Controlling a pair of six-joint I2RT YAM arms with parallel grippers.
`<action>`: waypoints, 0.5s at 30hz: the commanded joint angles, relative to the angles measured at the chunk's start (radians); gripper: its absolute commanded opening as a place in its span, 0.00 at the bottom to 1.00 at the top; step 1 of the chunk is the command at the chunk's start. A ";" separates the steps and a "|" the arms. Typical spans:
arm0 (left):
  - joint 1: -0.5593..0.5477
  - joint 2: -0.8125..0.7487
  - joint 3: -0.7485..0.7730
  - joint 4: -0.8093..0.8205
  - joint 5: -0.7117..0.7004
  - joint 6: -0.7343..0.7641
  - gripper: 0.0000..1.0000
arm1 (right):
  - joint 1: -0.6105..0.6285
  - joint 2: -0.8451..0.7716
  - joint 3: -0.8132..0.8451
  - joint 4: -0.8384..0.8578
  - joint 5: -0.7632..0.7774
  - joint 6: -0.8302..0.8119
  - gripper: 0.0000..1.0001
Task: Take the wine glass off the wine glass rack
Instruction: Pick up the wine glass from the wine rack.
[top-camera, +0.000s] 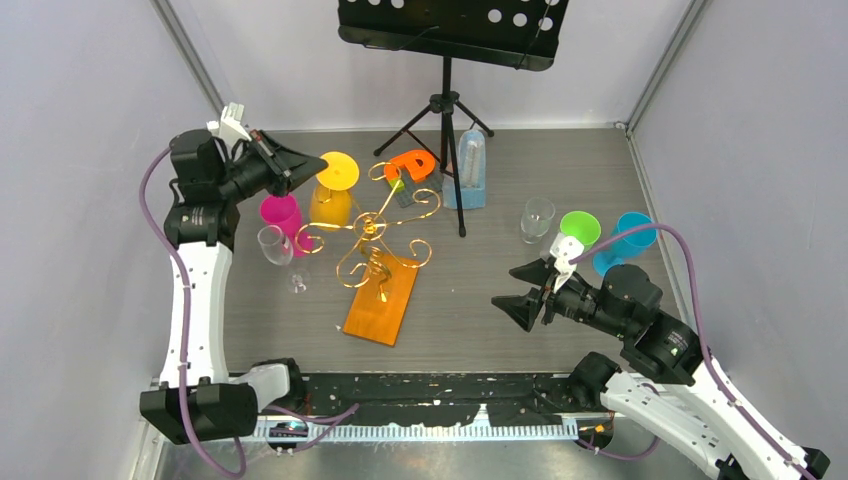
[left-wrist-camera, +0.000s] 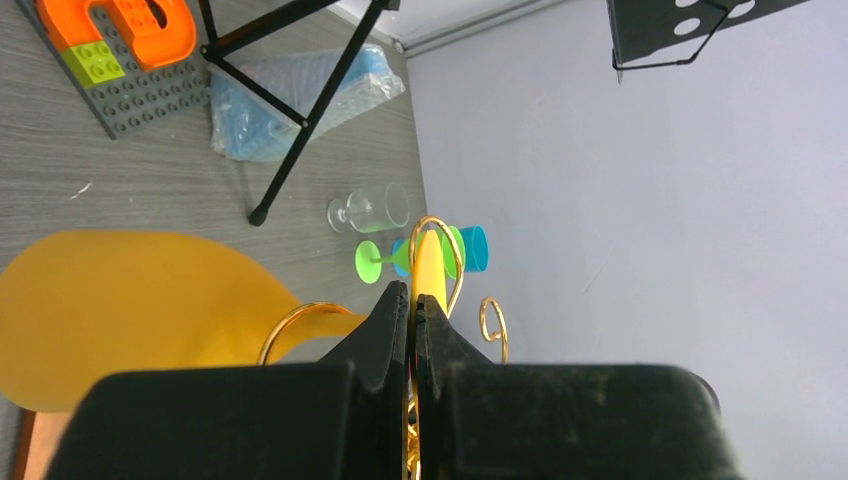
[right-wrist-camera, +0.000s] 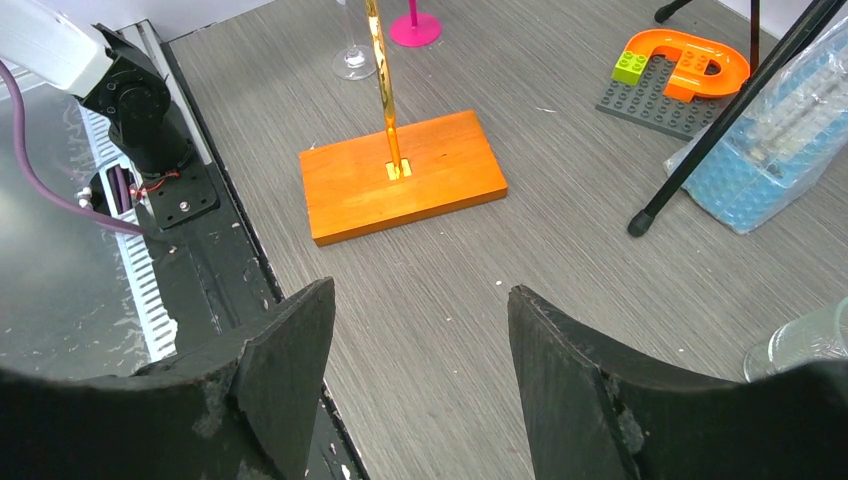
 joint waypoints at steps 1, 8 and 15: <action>-0.022 -0.002 0.018 0.077 0.041 0.002 0.00 | 0.004 -0.018 0.005 0.018 0.011 0.004 0.70; -0.033 -0.034 -0.010 0.077 0.078 0.014 0.00 | 0.004 -0.021 0.007 0.016 0.012 0.008 0.70; -0.033 -0.085 -0.041 0.016 0.096 0.069 0.00 | 0.004 -0.018 0.013 0.017 0.006 0.012 0.70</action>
